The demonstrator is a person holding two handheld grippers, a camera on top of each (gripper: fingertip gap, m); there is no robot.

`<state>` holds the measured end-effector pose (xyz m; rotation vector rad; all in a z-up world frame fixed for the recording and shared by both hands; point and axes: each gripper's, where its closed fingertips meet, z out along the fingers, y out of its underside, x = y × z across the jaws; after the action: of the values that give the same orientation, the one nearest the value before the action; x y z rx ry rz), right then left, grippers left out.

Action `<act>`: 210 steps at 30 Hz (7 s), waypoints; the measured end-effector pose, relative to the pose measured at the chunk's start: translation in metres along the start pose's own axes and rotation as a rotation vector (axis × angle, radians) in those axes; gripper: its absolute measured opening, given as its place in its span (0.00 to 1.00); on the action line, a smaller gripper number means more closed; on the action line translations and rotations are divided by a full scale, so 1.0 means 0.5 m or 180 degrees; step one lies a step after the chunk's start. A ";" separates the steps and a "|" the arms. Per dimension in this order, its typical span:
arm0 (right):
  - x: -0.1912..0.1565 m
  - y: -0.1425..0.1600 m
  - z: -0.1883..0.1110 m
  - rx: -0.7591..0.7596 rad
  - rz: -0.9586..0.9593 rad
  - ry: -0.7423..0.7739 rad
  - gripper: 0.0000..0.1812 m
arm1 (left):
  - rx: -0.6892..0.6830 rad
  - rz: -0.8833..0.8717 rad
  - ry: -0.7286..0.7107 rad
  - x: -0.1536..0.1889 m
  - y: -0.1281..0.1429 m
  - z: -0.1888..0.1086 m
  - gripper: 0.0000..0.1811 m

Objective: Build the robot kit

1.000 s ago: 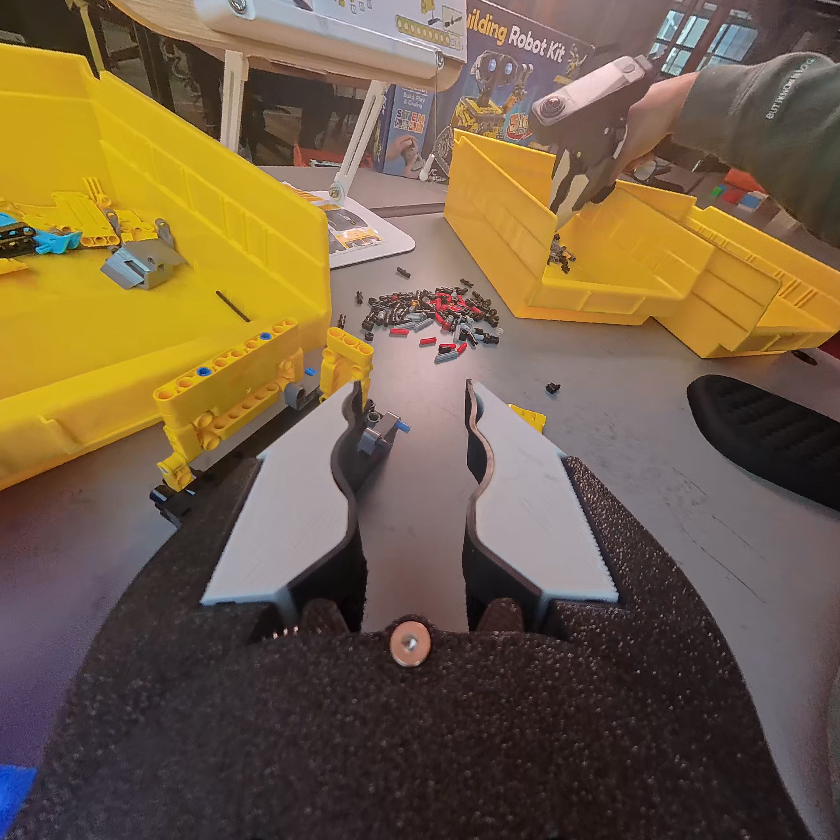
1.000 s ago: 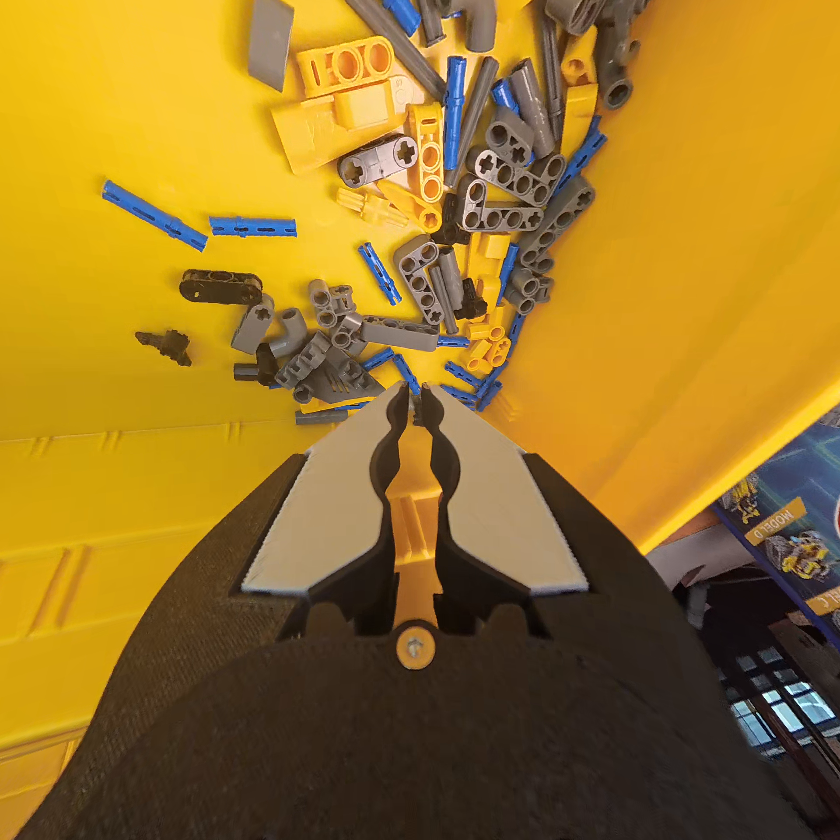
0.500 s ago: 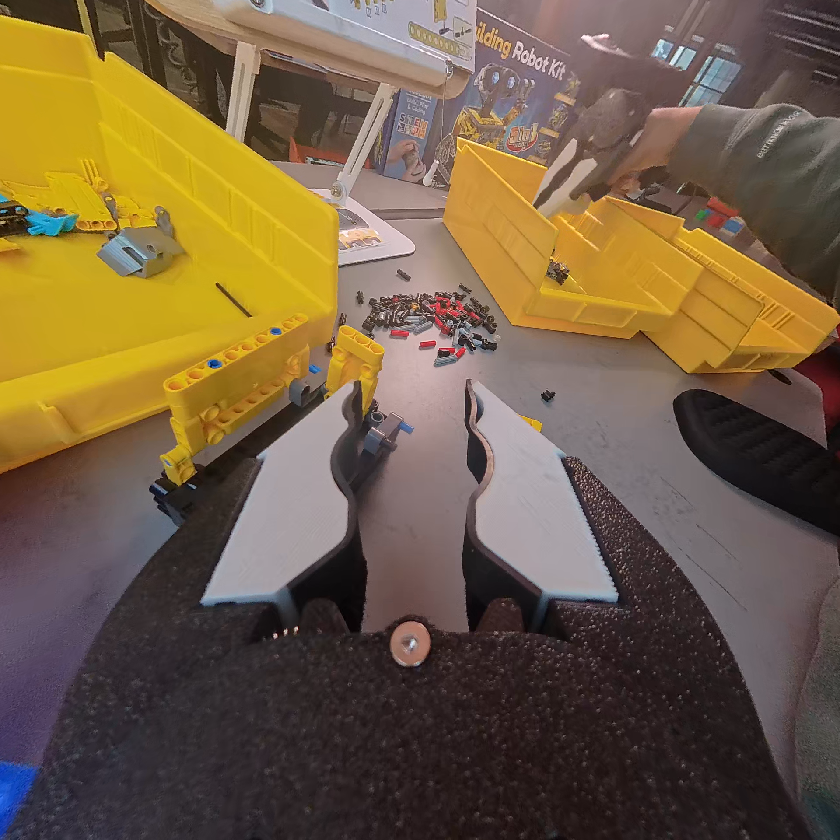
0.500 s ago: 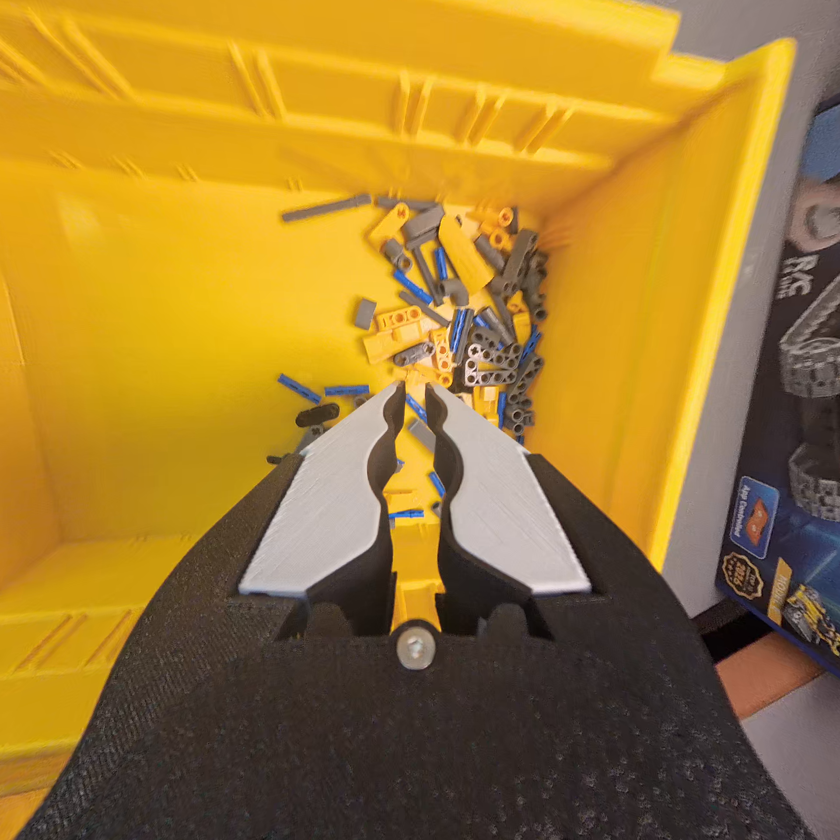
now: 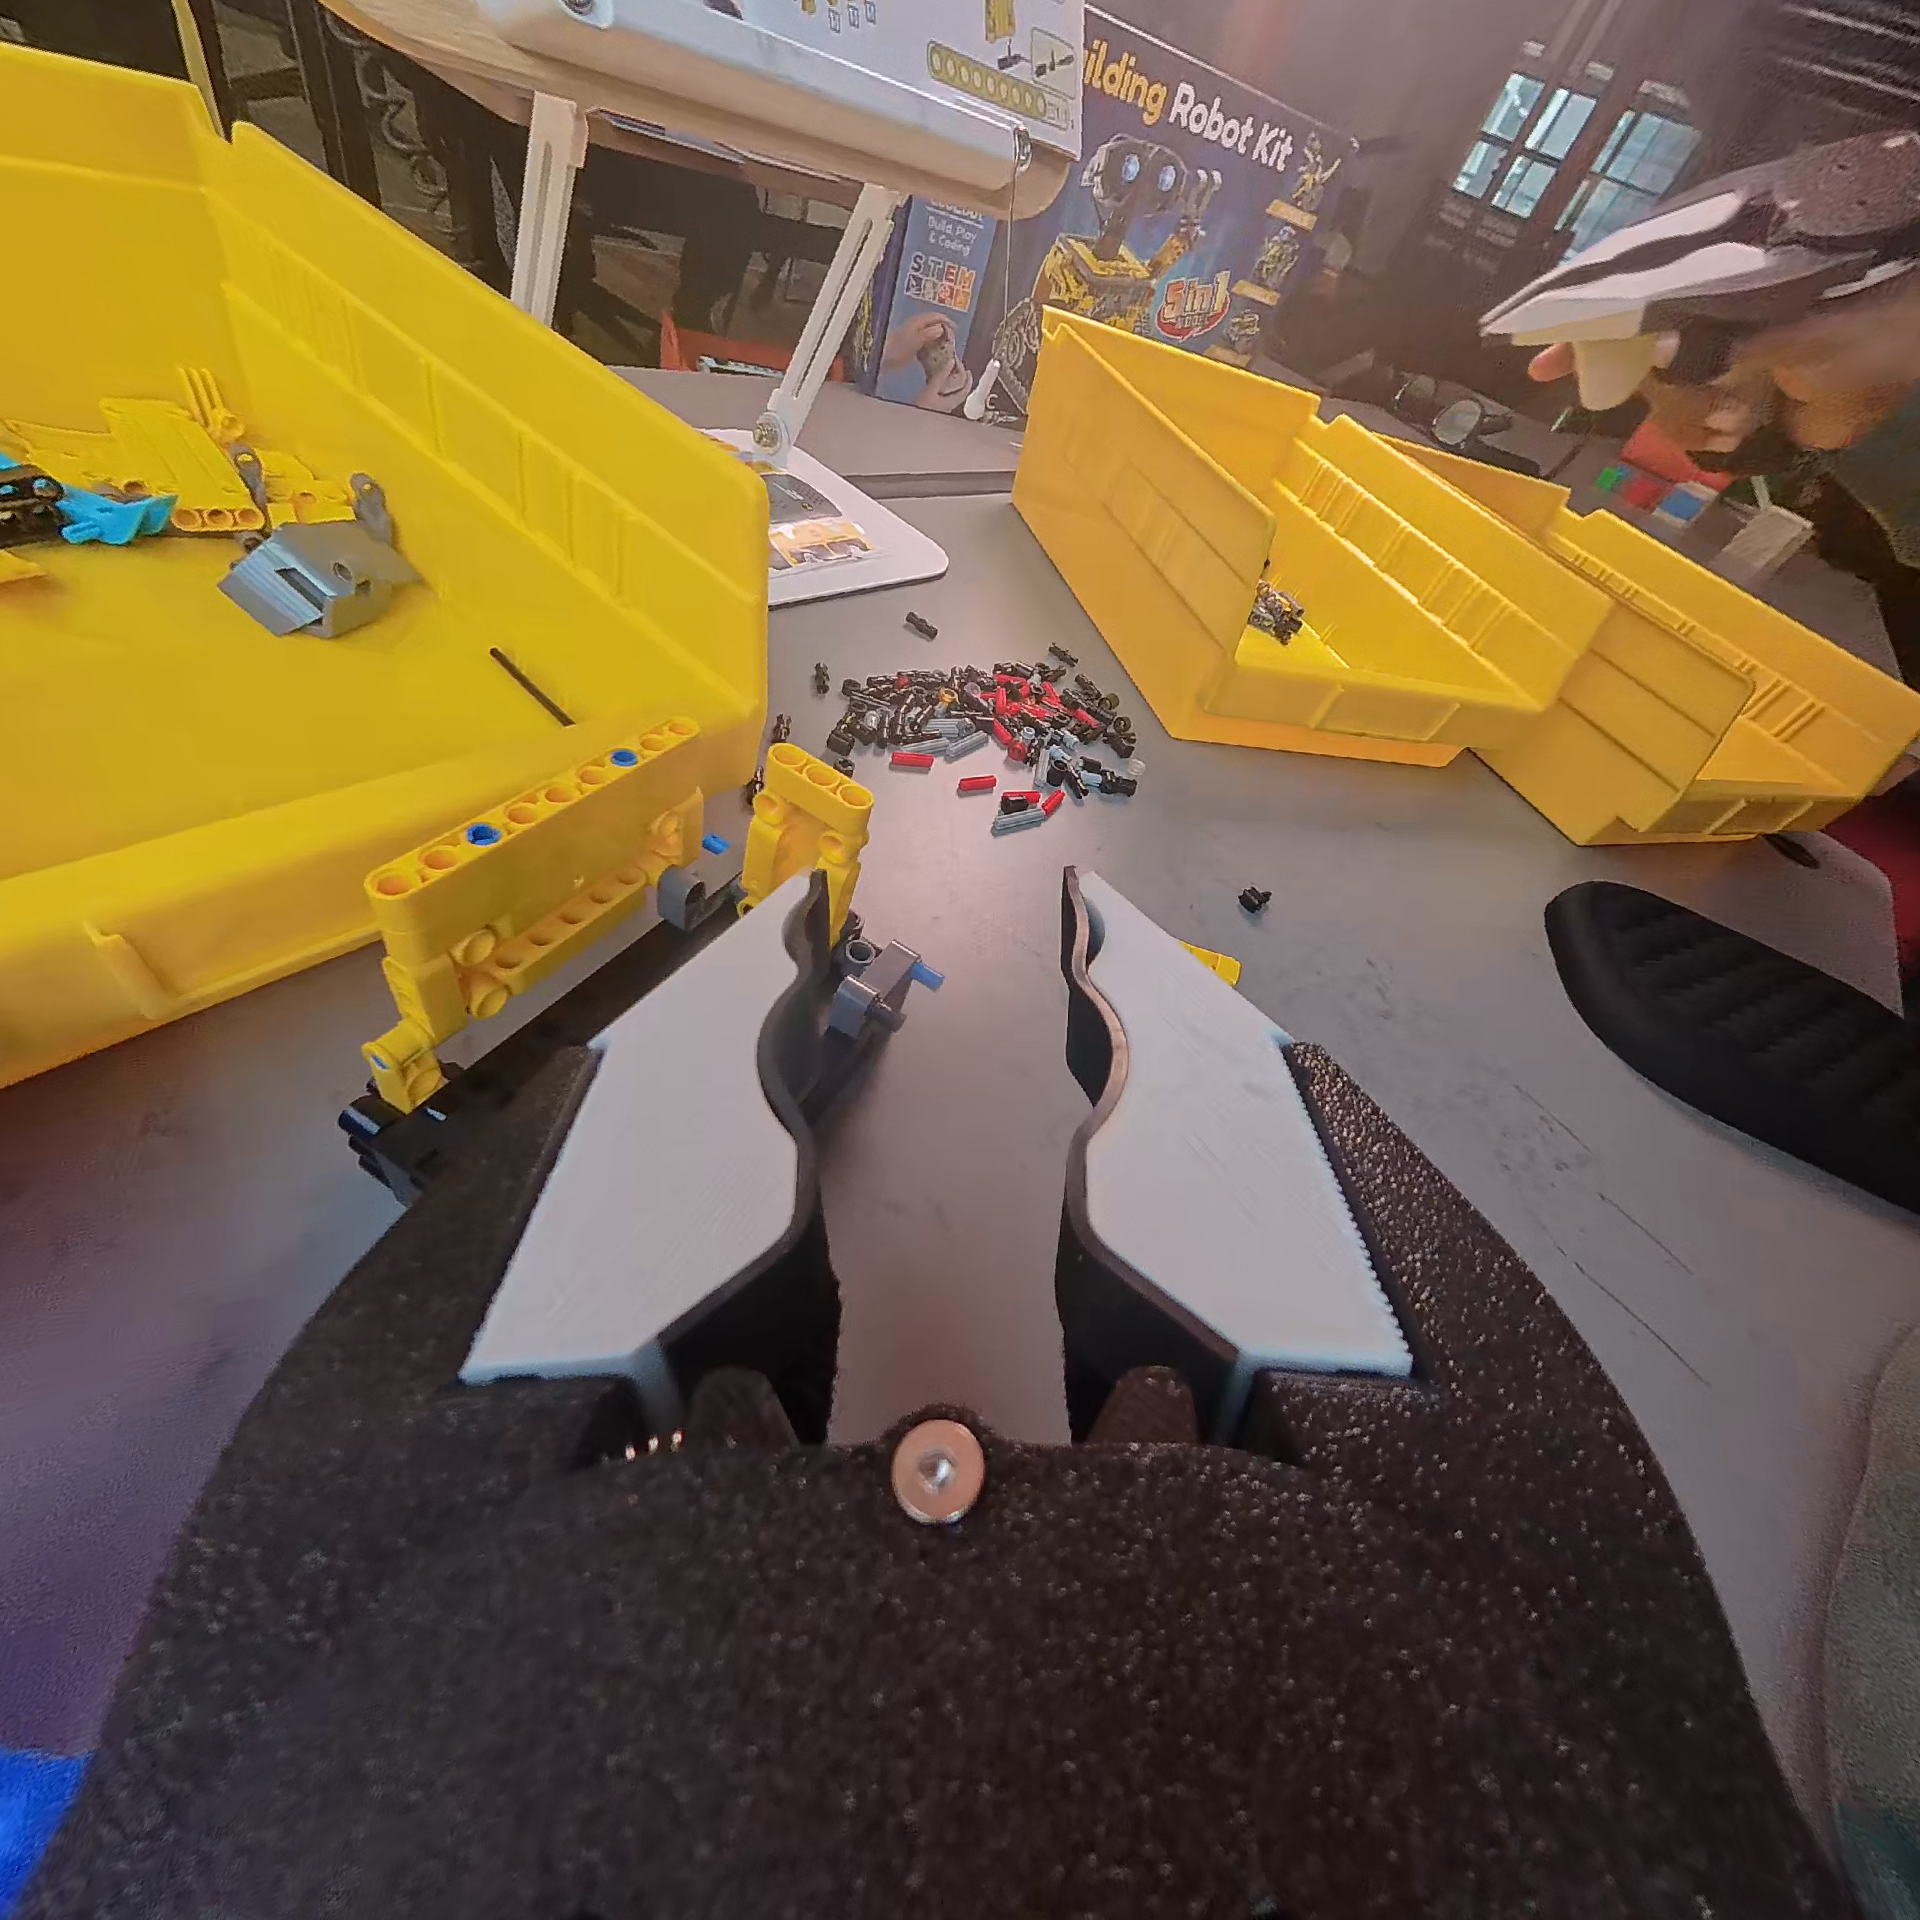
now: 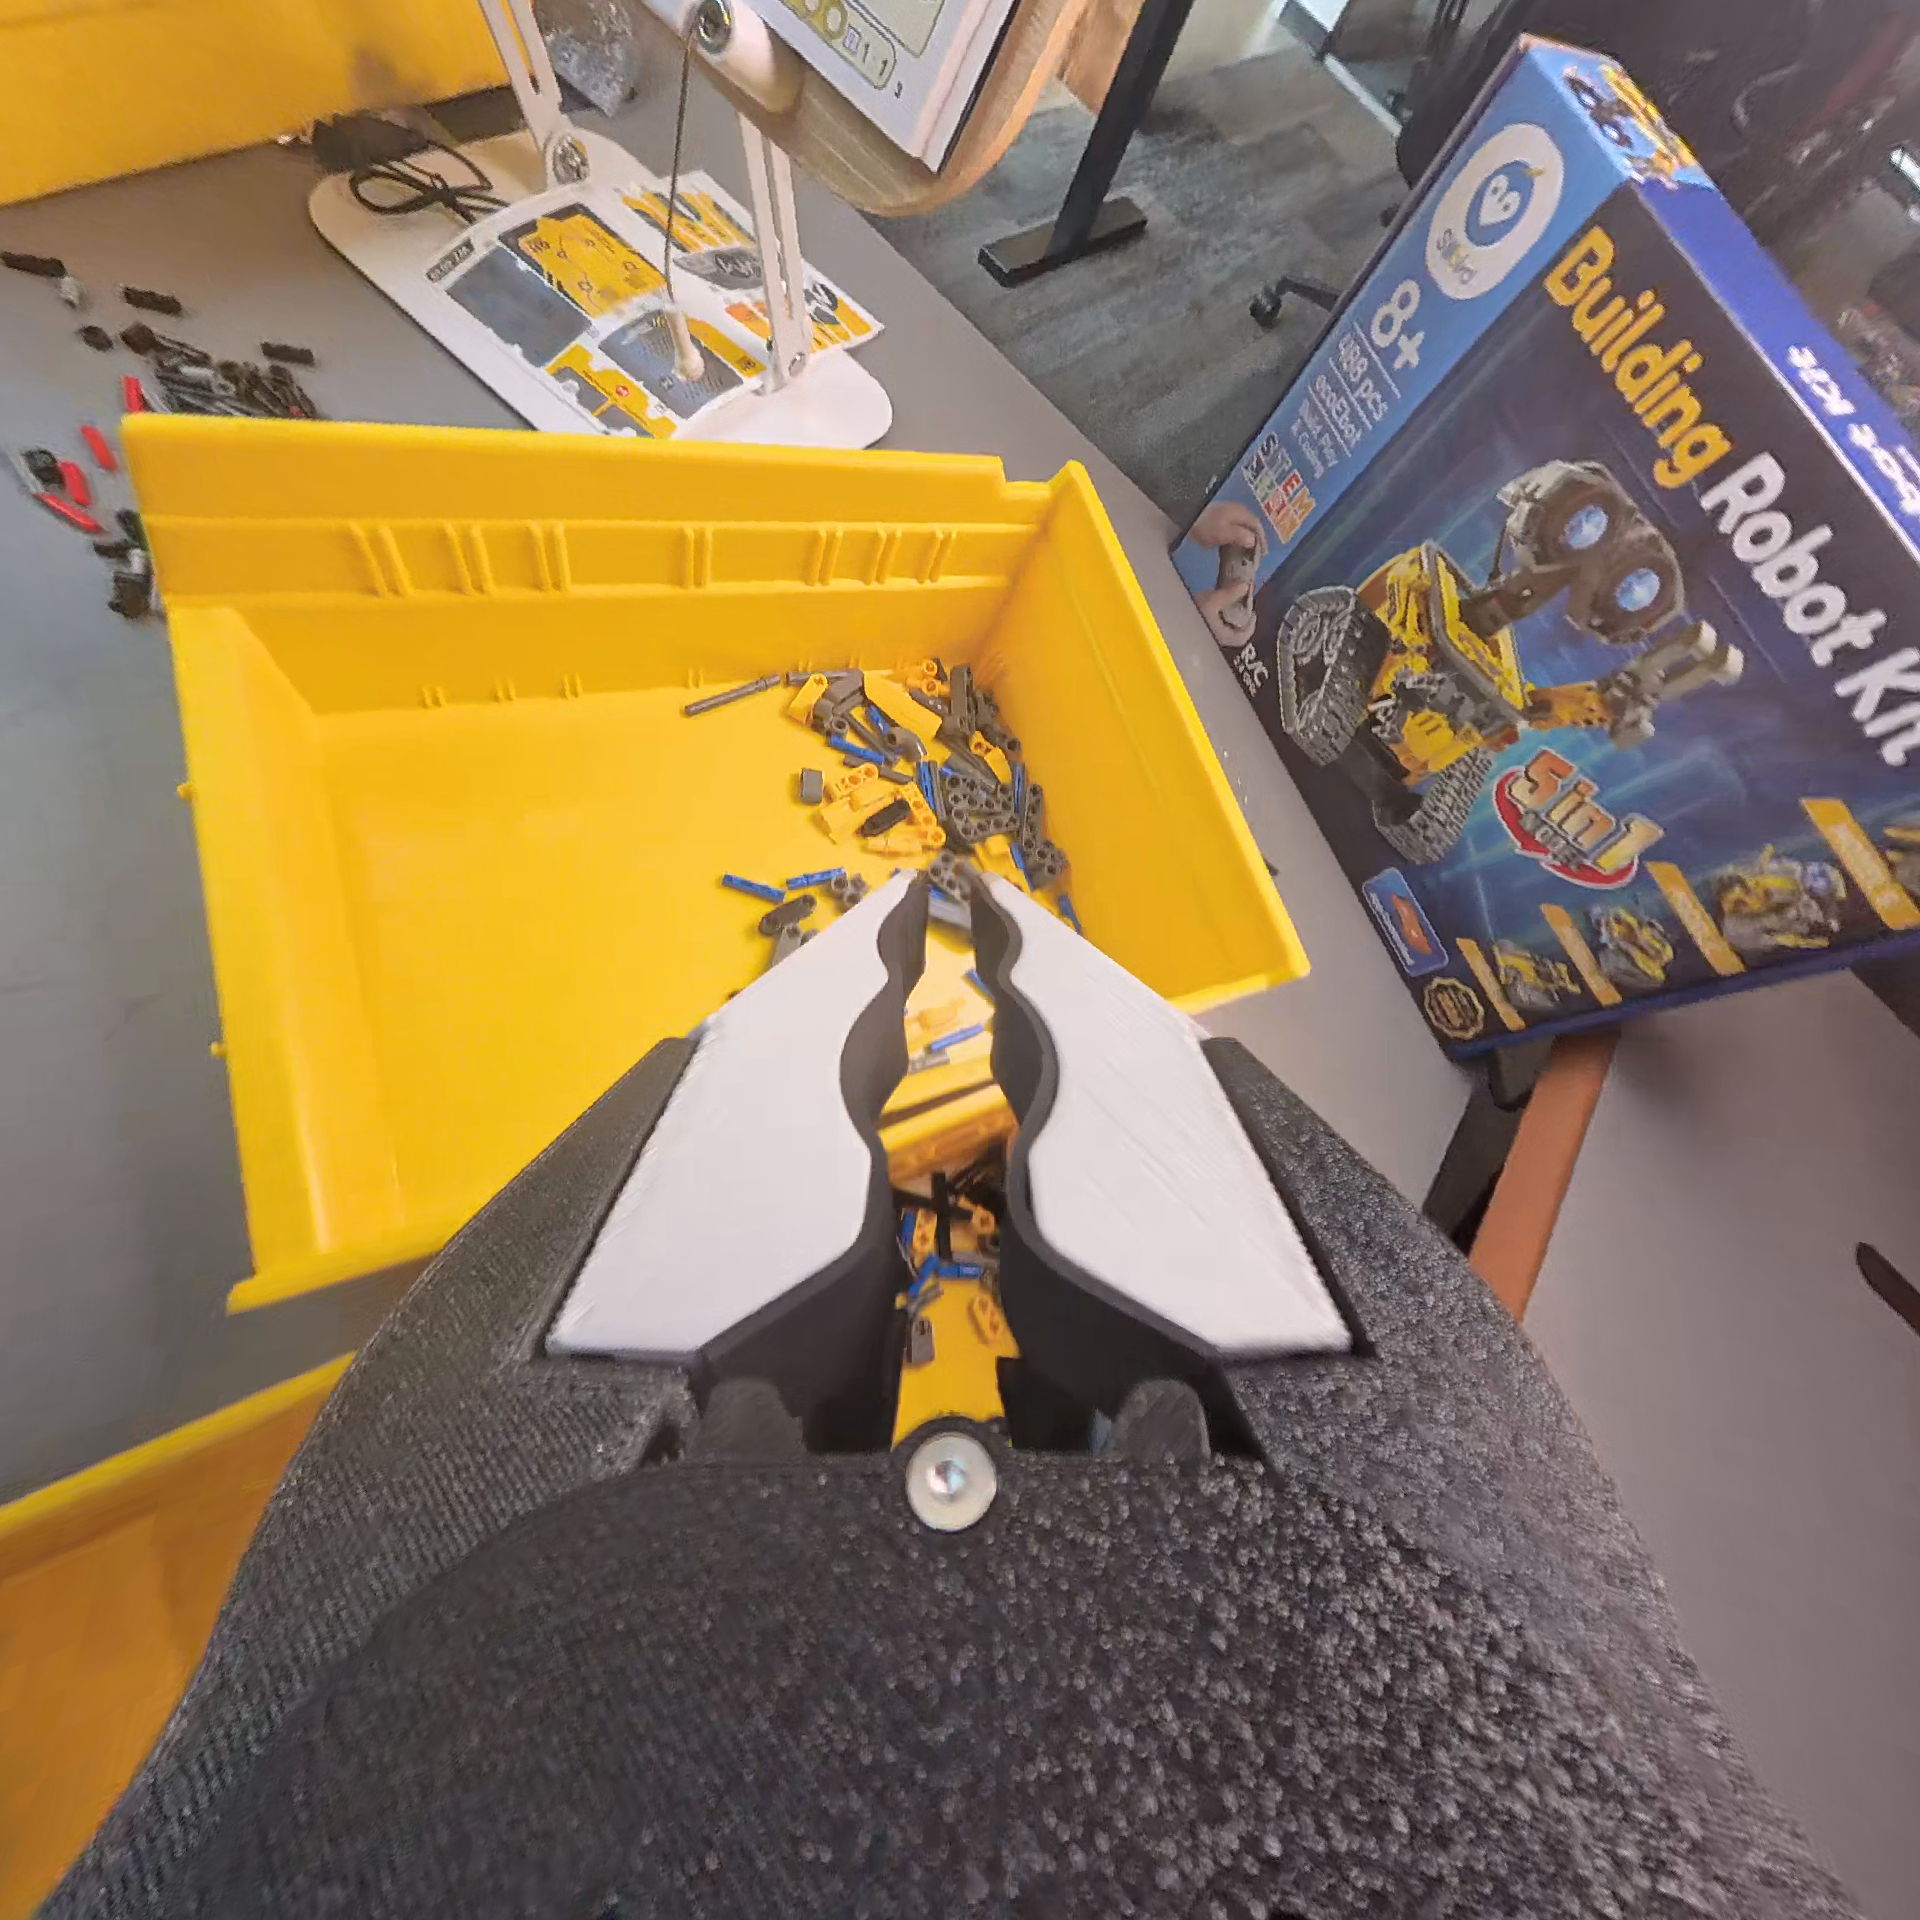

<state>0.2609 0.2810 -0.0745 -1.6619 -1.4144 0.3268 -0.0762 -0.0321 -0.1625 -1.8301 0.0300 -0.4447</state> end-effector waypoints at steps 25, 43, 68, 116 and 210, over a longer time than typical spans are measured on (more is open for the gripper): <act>-0.095 0.377 -0.005 -0.1974 -0.0139 -0.0860 0.10 | -0.0004 0.0109 -0.0045 0.004 0.001 -0.001 0.23; -0.115 0.379 -0.003 -0.1973 -0.0155 -0.1065 0.00 | -0.0025 0.0144 -0.0024 0.009 0.003 0.000 0.23; -0.081 0.361 -0.008 -0.1677 -0.0102 -0.0661 0.07 | -0.0143 0.0264 0.0042 0.024 0.015 0.001 0.24; -0.073 0.358 -0.003 -0.1667 0.0600 -0.0643 0.06 | -0.0199 0.0212 0.0100 0.025 0.021 0.004 0.24; -0.397 -0.173 -0.040 0.1137 0.0264 -0.0255 0.16 | -0.0078 0.0356 0.0160 0.044 0.009 -0.005 0.25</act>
<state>0.1572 0.0901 -0.0649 -1.4271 -1.2605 0.6597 -0.0556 -0.0409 -0.1598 -1.8307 0.1721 -0.4128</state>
